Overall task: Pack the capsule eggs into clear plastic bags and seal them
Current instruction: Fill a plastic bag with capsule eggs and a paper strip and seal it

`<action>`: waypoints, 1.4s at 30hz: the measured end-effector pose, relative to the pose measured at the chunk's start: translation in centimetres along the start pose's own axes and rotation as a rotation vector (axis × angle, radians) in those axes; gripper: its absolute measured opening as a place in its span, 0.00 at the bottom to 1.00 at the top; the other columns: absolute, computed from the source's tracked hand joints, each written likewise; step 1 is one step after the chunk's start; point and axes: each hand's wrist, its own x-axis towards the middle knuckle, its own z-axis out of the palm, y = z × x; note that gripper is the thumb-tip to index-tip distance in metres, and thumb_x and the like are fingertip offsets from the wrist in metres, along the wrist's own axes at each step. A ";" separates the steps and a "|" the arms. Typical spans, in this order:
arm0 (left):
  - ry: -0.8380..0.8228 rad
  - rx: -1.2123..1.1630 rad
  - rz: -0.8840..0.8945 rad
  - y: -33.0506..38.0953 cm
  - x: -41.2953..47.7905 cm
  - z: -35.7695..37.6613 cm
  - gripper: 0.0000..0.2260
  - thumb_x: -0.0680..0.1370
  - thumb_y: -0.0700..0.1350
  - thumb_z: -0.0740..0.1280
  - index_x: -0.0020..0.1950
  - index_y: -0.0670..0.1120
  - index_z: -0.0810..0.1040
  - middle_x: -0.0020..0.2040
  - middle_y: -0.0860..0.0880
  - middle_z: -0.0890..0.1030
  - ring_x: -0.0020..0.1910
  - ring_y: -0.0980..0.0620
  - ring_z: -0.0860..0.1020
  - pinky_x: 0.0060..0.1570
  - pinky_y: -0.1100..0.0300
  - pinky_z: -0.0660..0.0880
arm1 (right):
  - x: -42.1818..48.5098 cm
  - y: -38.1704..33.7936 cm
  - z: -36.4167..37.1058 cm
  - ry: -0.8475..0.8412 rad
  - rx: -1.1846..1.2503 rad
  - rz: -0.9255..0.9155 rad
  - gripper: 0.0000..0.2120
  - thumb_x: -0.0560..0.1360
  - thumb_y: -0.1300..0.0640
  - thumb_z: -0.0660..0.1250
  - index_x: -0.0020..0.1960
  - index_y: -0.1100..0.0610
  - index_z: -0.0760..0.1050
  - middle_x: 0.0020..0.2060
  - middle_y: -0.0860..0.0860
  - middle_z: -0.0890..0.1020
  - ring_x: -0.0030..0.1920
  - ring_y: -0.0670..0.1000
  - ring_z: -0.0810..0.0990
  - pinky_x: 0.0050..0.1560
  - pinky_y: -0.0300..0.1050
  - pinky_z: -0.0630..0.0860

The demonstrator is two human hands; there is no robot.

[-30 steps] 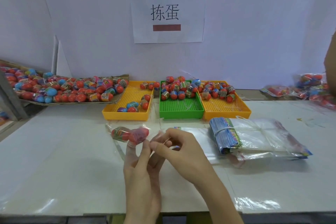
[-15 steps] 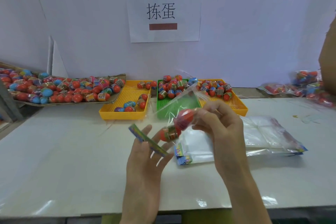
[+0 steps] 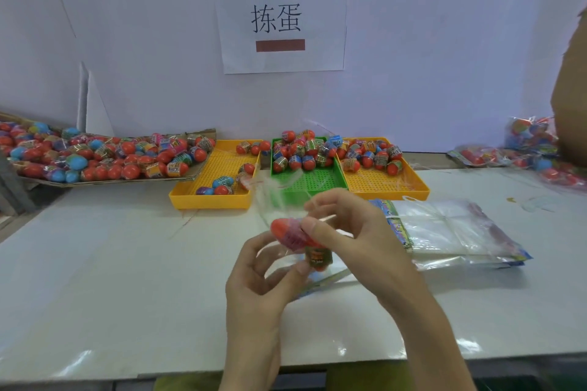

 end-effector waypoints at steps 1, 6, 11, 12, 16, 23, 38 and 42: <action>0.007 -0.008 -0.011 -0.1 0.0 0.0 0.24 0.65 0.39 0.78 0.60 0.50 0.81 0.52 0.44 0.86 0.47 0.41 0.86 0.43 0.53 0.83 | 0.0 0.0 0.1 -0.015 -0.014 -0.003 0.05 0.71 0.50 0.73 0.46 0.48 0.82 0.40 0.47 0.84 0.41 0.47 0.82 0.41 0.40 0.78; -0.080 -0.064 -0.037 0.0 -0.1 0.1 0.22 0.67 0.44 0.79 0.60 0.47 0.82 0.57 0.43 0.85 0.54 0.42 0.85 0.47 0.54 0.82 | 0.1 0.4 0.3 -0.059 -0.053 0.007 0.05 0.76 0.59 0.74 0.43 0.50 0.82 0.38 0.48 0.84 0.39 0.47 0.81 0.36 0.41 0.78; 0.094 -0.152 -0.057 0.1 0.1 -0.2 0.08 0.67 0.48 0.76 0.44 0.48 0.85 0.45 0.43 0.85 0.45 0.46 0.85 0.41 0.54 0.82 | -0.3 0.7 0.0 -0.244 -0.130 0.081 0.05 0.75 0.51 0.74 0.50 0.44 0.81 0.47 0.44 0.83 0.47 0.46 0.83 0.43 0.34 0.77; 0.123 -0.180 -0.059 0.0 0.1 -0.4 0.05 0.67 0.46 0.74 0.41 0.49 0.84 0.41 0.45 0.83 0.41 0.47 0.84 0.40 0.56 0.82 | -0.4 0.7 0.0 -0.310 -0.149 0.102 0.08 0.75 0.50 0.75 0.52 0.43 0.80 0.49 0.44 0.83 0.48 0.45 0.82 0.43 0.34 0.77; 0.196 -0.169 -0.031 -0.1 0.0 -0.5 0.04 0.66 0.42 0.73 0.38 0.50 0.84 0.36 0.47 0.81 0.35 0.52 0.81 0.35 0.64 0.80 | -0.6 0.9 0.1 -0.358 -0.219 0.068 0.11 0.73 0.57 0.76 0.51 0.44 0.80 0.45 0.47 0.81 0.42 0.44 0.80 0.39 0.35 0.74; 0.247 -0.065 0.082 -0.3 0.1 0.4 0.13 0.66 0.50 0.75 0.49 0.53 0.84 0.43 0.41 0.86 0.41 0.47 0.85 0.40 0.61 0.81 | -0.3 1.4 0.9 -0.193 -0.199 0.018 0.07 0.70 0.61 0.73 0.43 0.50 0.78 0.37 0.49 0.82 0.34 0.49 0.77 0.34 0.38 0.72; 0.333 0.042 0.084 -0.8 0.2 0.4 0.16 0.81 0.34 0.64 0.41 0.52 0.83 0.40 0.47 0.84 0.42 0.52 0.84 0.37 0.61 0.81 | 0.2 1.9 0.3 -0.085 -0.002 0.037 0.05 0.74 0.62 0.75 0.43 0.54 0.81 0.40 0.53 0.86 0.41 0.54 0.85 0.38 0.44 0.80; 0.287 0.047 0.063 -0.6 0.1 0.5 0.12 0.80 0.37 0.66 0.42 0.52 0.82 0.45 0.47 0.86 0.46 0.50 0.85 0.37 0.62 0.80 | 0.2 2.0 0.3 -0.123 -0.062 0.009 0.06 0.72 0.65 0.76 0.42 0.56 0.81 0.39 0.55 0.85 0.42 0.56 0.85 0.40 0.51 0.81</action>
